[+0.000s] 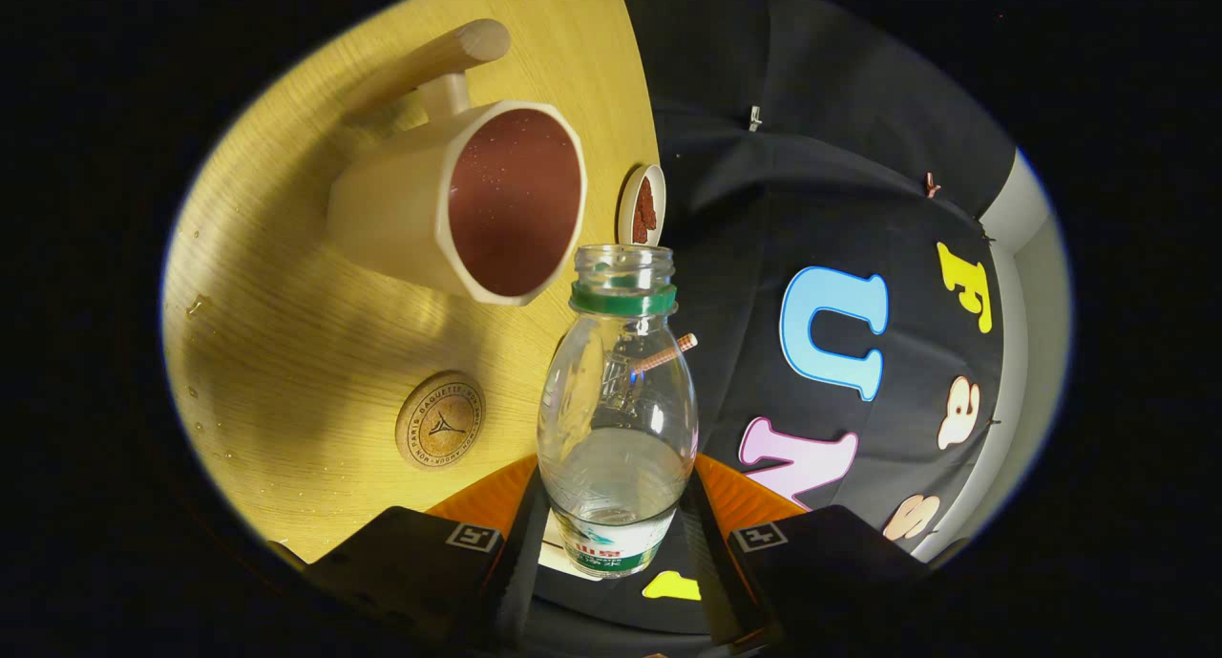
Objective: Take the bottle from table, then pour the juice into the cup, finally place the bottle on the coaster
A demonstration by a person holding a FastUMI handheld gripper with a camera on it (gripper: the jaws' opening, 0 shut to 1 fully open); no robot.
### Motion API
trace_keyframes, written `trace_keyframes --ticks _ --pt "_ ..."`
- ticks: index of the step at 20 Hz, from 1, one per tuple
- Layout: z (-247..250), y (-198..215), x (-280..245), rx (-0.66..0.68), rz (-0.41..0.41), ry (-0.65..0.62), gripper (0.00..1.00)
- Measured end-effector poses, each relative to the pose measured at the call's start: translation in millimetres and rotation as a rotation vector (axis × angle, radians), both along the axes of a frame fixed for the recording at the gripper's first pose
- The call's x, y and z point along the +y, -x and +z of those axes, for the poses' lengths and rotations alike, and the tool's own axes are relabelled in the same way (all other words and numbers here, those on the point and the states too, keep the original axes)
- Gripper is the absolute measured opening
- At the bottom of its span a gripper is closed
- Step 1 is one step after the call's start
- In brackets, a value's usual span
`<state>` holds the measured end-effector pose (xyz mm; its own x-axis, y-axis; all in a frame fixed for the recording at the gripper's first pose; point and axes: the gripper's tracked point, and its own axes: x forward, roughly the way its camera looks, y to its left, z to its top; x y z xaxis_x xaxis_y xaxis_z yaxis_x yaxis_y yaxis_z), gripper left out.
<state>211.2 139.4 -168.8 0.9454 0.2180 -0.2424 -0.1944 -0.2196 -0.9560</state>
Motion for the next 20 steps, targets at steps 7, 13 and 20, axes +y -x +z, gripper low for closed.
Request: trace_keyframes --ticks 7,13,20 --pt "-0.2 -4.2 0.4 -0.008 0.021 0.087 0.73" --pt "-0.2 -3.3 2.8 -0.021 0.023 0.131 0.73" --pt "6.2 -5.9 9.8 -0.040 0.043 0.162 0.73"
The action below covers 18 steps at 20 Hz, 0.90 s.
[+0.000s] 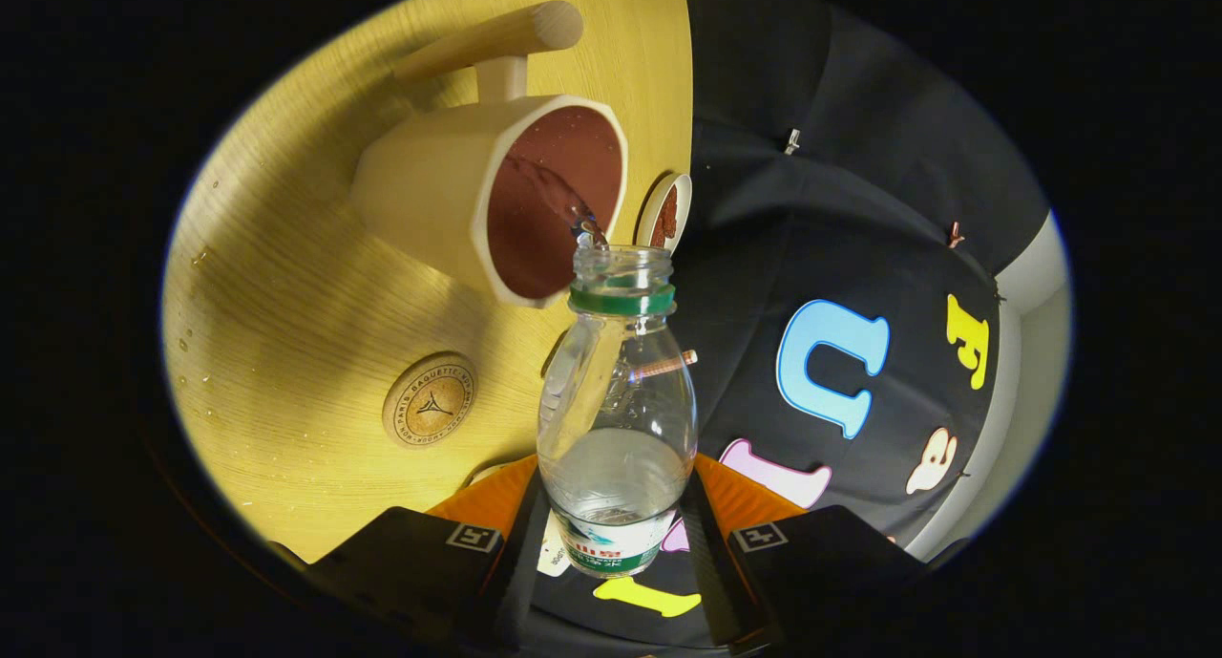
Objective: Take the bottle from table, then pour the juice into the cup, finally place the bottle on the coaster
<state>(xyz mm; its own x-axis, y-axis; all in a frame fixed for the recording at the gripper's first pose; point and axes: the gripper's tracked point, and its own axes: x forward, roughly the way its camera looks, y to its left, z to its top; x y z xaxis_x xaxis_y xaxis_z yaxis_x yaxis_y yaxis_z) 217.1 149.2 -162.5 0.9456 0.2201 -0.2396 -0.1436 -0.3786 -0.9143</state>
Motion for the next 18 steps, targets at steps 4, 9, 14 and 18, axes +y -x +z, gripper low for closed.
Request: trace_keyframes --ticks 4,9,14,18 --pt "8.8 -6.2 3.3 -0.019 0.036 0.061 0.73" --pt "18.9 -15.5 3.0 -0.039 0.044 0.089 0.73" --pt "21.4 -15.4 2.6 -0.042 0.034 0.121 0.73" --pt "24.7 -14.9 2.5 -0.046 0.036 0.146 0.73"
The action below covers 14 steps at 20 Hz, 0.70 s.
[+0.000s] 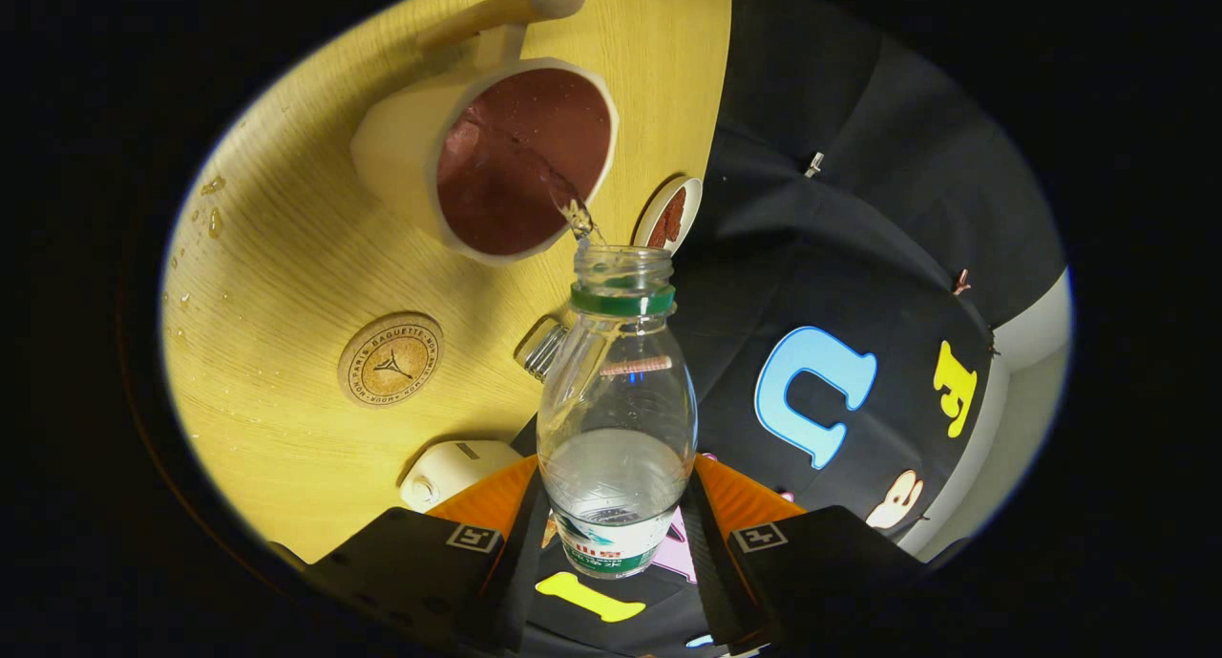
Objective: Take the bottle from table, then pour the juice into the cup, finally place the bottle on the coaster
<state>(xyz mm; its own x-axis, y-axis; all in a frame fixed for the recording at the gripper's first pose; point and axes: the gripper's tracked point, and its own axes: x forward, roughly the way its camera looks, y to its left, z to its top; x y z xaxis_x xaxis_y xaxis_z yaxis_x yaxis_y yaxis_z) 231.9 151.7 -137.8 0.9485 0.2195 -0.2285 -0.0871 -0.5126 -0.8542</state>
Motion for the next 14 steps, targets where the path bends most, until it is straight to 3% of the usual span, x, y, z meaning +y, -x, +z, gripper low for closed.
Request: trace_keyframes --ticks 14 --pt "-2.6 4.0 7.7 -0.003 0.051 0.115 0.72"
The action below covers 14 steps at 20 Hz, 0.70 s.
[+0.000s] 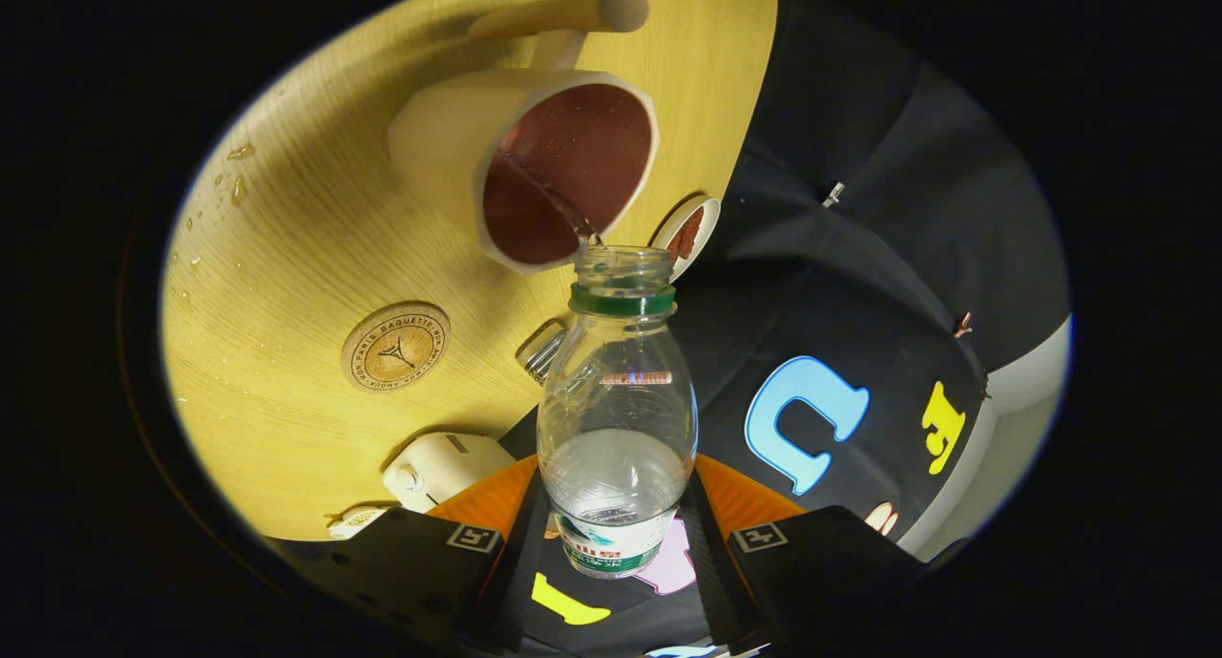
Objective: Take the bottle from table, then pour the juice into the cup, finally place the bottle on the coaster
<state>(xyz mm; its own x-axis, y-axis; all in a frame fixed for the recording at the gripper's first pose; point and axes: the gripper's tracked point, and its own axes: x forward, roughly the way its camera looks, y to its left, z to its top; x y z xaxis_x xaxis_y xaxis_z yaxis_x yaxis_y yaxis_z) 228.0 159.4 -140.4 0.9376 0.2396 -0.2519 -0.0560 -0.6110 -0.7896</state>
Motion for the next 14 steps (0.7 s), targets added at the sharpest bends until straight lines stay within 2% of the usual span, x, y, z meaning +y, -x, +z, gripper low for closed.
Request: trace_keyframes --ticks 14 --pt "2.5 1.7 18.1 -0.018 0.072 0.100 0.73"
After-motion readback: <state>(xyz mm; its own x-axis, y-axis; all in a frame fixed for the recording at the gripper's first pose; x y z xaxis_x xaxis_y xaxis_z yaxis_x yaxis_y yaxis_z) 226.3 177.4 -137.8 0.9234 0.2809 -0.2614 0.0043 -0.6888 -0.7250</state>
